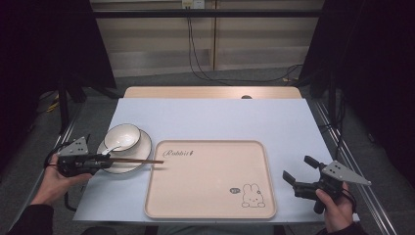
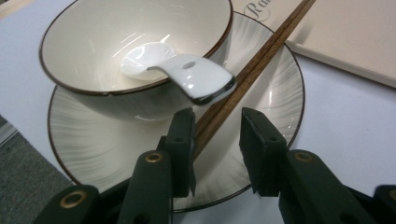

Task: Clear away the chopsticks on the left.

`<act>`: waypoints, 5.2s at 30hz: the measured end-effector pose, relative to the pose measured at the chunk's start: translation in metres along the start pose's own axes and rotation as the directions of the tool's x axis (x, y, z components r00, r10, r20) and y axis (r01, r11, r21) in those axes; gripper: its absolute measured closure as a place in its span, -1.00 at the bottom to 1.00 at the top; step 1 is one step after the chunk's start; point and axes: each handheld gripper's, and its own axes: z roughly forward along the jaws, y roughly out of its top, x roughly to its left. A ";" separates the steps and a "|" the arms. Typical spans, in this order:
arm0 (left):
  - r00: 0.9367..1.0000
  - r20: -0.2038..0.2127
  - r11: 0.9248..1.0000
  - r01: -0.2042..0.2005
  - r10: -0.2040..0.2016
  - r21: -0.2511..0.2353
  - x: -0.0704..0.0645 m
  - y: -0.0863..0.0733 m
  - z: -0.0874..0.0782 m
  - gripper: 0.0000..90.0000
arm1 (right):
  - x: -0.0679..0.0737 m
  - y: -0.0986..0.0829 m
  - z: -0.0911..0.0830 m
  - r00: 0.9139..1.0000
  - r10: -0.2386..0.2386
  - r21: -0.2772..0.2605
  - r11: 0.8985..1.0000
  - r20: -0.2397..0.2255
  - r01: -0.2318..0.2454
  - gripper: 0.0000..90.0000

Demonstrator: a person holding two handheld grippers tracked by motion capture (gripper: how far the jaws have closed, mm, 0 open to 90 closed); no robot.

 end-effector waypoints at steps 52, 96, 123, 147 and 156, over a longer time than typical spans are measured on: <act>0.987 0.153 0.998 0.028 -0.037 0.060 -0.016 0.019 0.009 0.89 | 0.000 0.000 0.000 1.000 0.019 -0.013 1.000 0.010 -0.019 -0.96; 0.927 0.085 0.929 0.370 -0.366 -0.033 -0.108 0.087 0.039 0.88 | 0.000 0.000 0.000 1.000 0.016 -0.010 1.000 0.000 -0.016 -0.96; 0.810 -0.162 0.819 0.573 -0.563 0.022 -0.139 0.079 0.081 0.88 | 0.001 0.000 0.000 1.000 -0.006 -0.010 1.000 -0.009 0.005 -0.95; 0.747 -0.212 0.749 0.657 -0.631 0.087 -0.138 0.078 0.104 0.86 | 0.002 0.000 0.001 1.000 -0.007 -0.003 1.000 -0.015 0.007 -0.95; 0.730 -0.192 0.732 0.677 -0.655 0.075 -0.138 0.079 0.106 0.83 | 0.001 0.000 0.001 1.000 -0.010 -0.004 1.000 -0.015 0.010 -0.95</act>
